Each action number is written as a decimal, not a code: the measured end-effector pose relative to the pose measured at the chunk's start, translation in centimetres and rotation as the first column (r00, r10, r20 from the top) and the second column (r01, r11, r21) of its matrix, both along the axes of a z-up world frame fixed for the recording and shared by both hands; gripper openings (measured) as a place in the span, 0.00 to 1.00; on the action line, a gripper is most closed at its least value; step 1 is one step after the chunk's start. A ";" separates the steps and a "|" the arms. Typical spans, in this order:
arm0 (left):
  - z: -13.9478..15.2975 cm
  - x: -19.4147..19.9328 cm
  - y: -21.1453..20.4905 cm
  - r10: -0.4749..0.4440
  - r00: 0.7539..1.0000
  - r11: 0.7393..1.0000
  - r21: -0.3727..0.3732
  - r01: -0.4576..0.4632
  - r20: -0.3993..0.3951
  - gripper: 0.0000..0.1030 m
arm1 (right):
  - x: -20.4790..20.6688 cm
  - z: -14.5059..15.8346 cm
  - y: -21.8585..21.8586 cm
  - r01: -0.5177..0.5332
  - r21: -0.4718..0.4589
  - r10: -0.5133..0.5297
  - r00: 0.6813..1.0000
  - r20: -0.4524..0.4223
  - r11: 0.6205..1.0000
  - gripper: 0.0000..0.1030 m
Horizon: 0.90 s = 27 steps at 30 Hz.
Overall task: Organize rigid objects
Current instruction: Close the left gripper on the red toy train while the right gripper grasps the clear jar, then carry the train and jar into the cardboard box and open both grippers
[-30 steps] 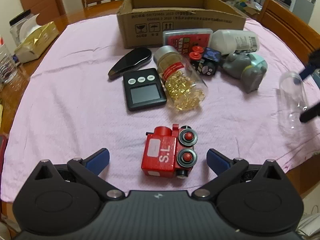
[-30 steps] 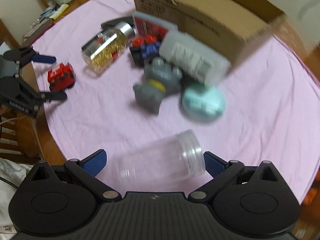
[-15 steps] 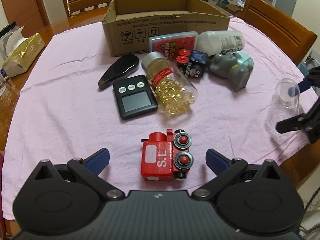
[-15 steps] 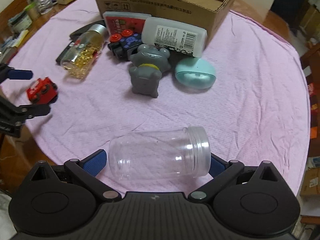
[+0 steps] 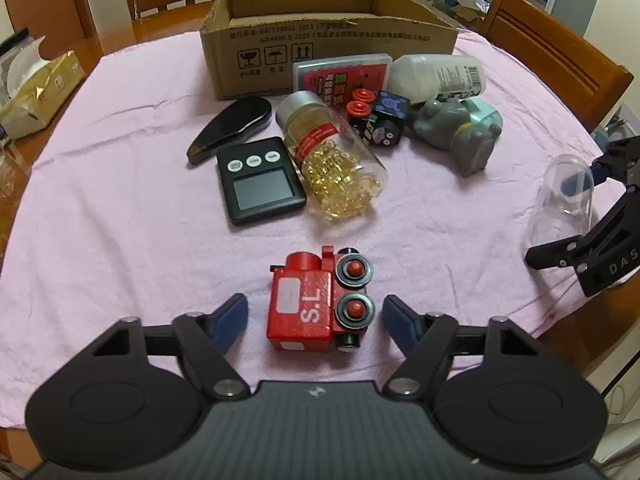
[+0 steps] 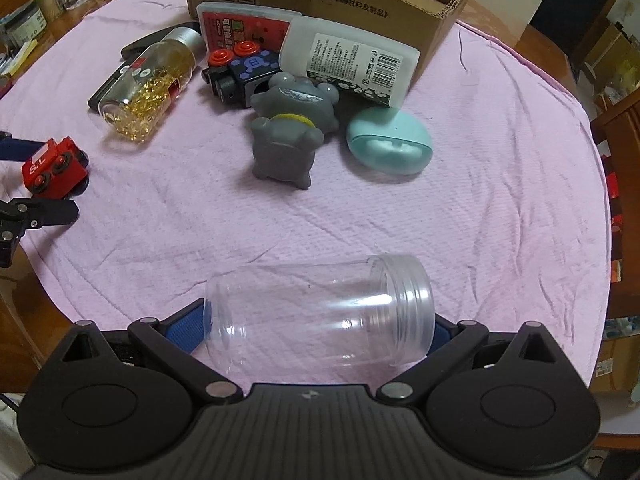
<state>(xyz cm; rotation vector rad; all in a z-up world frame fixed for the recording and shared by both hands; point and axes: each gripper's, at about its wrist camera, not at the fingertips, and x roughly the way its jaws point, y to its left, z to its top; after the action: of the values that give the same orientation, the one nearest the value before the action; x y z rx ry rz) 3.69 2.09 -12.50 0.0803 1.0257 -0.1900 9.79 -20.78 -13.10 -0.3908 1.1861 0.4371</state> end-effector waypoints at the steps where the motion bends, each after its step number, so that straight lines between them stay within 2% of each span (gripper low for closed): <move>1: 0.0 0.0 -0.1 -0.006 1.000 1.000 0.003 0.006 0.004 0.63 | 0.2 -0.2 0.0 0.005 0.006 -0.005 1.000 -0.003 1.000 1.00; 4: 0.1 0.2 -0.2 -0.015 1.000 1.000 0.013 0.015 0.006 0.58 | 0.4 -0.3 0.0 0.009 0.014 -0.009 1.000 -0.007 1.000 1.00; 7: 0.3 0.4 -0.3 -0.024 1.000 1.000 0.003 0.024 -0.002 0.48 | 0.6 -0.4 -0.2 0.006 0.014 -0.006 1.000 -0.007 1.000 1.00; 23: 0.3 0.6 -0.3 -0.052 0.999 0.999 0.013 0.052 -0.008 0.47 | 0.1 0.5 0.4 0.017 -0.012 -0.017 0.999 0.037 1.000 1.00; 27: 0.3 0.8 -0.1 -0.057 0.998 0.998 0.013 0.057 -0.010 0.47 | 0.1 0.9 0.6 0.023 -0.035 -0.021 0.999 0.046 0.999 0.93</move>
<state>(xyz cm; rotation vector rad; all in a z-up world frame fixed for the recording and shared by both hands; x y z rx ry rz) 4.47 1.96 -12.16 0.1206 1.0347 -0.2355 9.89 -20.16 -12.17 -0.4158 1.1541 0.3869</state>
